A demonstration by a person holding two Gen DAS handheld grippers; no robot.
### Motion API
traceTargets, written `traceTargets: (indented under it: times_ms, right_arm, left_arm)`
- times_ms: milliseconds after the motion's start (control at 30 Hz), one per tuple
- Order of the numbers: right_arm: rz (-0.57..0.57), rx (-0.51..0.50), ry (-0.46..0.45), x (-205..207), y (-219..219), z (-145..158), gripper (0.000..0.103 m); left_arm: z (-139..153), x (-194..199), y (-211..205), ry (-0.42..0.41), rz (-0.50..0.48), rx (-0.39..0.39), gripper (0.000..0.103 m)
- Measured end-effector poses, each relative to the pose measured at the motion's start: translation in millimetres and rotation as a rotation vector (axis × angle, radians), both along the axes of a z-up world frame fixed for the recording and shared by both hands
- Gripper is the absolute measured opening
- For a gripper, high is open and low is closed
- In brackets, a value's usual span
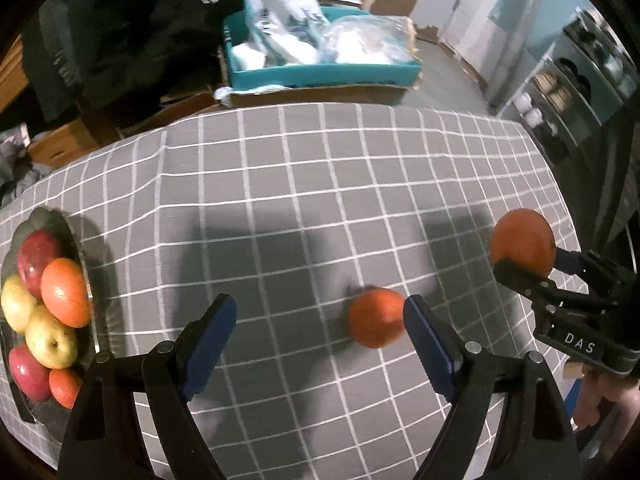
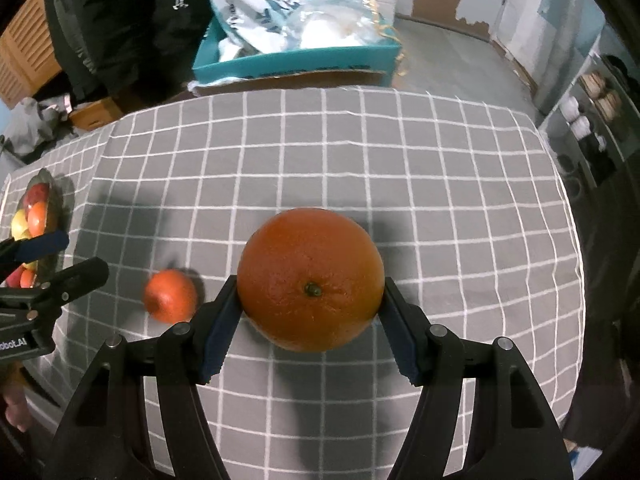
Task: Organize fruits
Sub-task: 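Grasp the small tangerine with the left tool while the right tool holds its tangerine, then carry the small tangerine with the left tool while the right tool carries its tangerine to the bowl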
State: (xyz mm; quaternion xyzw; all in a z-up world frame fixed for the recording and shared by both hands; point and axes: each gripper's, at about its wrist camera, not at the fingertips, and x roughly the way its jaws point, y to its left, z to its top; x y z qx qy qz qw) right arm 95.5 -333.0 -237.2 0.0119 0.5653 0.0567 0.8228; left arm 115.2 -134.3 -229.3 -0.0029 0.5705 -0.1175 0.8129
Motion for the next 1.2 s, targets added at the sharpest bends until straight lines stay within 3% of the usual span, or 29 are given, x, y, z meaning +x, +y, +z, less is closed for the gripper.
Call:
traceTargets:
  times_ms: [333, 733, 833, 1000, 1200]
  right_arm:
    - [-0.017, 0.015, 0.019, -10, -19, -11, 0.067]
    - [-0.017, 0.025, 0.031, -10, -23, -18, 0.067]
    - [-0.017, 0.026, 0.034, -9, -23, -19, 0.067]
    - [-0.014, 0.027, 0.034, -7, -21, -19, 0.067]
    - [-0.005, 0.015, 0.019, -8, -18, -15, 0.067]
  left_arm:
    - [-29, -11, -44, 0.042, -0.11, 0.051, 0.087]
    - [-52, -5, -56, 0.073, -0.105, 0.062, 0.086]
    - [-55, -7, -58, 0.073, -0.118, 0.066, 0.078]
    - [-59, -8, -59, 0.083, -0.131, 0.068, 0.053]
    - [-54, -9, -55, 0.073, -0.116, 0.043, 0.048]
